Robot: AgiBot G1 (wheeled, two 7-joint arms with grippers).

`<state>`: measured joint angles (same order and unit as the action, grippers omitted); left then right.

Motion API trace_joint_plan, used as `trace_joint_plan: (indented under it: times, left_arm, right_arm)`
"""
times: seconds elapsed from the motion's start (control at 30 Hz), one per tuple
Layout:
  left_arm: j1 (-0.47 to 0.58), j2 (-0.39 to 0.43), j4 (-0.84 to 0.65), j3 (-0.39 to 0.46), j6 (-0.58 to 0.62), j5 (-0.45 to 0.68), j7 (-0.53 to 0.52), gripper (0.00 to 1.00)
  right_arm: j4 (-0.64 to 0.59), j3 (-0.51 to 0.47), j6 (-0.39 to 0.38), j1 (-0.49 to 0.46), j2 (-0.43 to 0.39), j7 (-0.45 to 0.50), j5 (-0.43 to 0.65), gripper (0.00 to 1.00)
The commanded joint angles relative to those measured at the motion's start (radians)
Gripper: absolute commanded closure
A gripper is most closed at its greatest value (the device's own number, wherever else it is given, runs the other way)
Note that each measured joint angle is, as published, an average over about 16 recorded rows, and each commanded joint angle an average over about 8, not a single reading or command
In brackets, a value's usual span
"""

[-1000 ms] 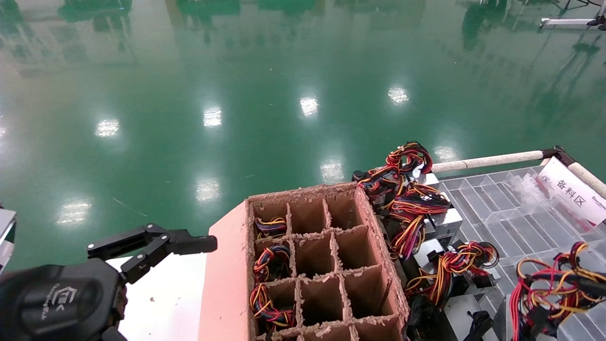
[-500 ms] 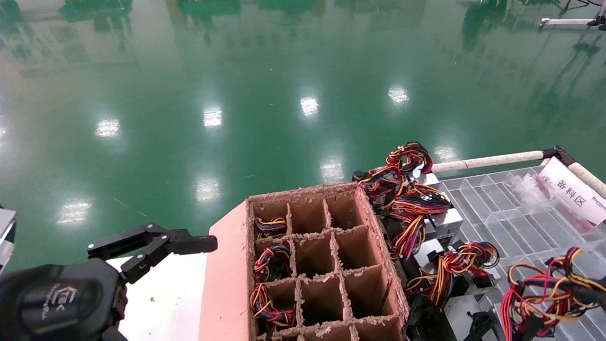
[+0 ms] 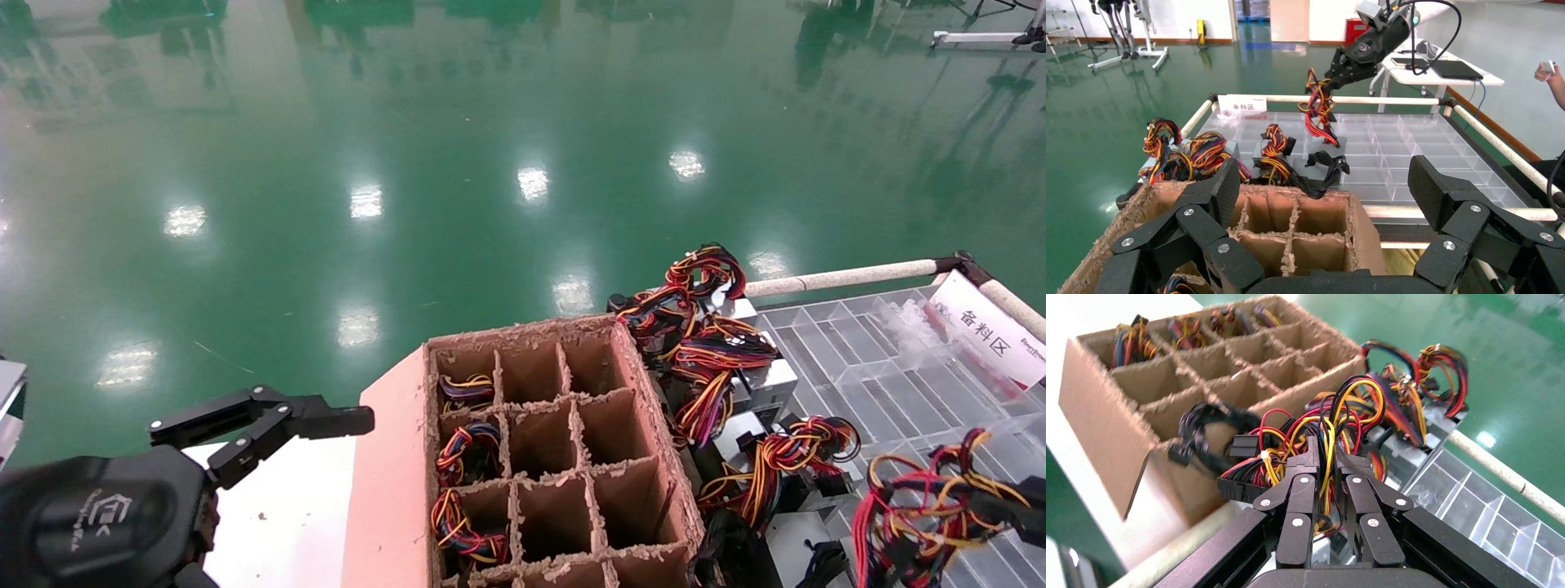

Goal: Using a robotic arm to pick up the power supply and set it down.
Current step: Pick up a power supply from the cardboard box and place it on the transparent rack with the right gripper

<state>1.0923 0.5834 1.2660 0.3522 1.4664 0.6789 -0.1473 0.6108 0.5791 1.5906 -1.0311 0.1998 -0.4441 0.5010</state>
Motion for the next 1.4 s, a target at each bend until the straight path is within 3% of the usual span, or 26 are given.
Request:
trace_joint_plan:
  times: [0.03,0.53,0.93,1.4]
  left_arm:
    - [0.000,0.000,0.000,0.000,0.000,0.000,0.000,0.00]
    - [0.000,0.000,0.000,0.000,0.000,0.000,0.000,0.00]
    - [0.000,0.000,0.000,0.000,0.000,0.000,0.000,0.00]
    - [0.000,0.000,0.000,0.001,0.000,0.000,0.000,0.00]
  right_arm:
    - [-0.020,0.003,0.001,0.008,0.013,-0.015,-0.029,1.00]
    - [-0.191,0.019,-0.007,0.134,0.086,-0.109,-0.181,1.00]
    - [-0.341,-0.042,-0.006,0.273,0.198,-0.082,-0.383,1.00]
    - [-0.365,-0.130,-0.009,0.393,0.286,-0.060,-0.559,1.00]
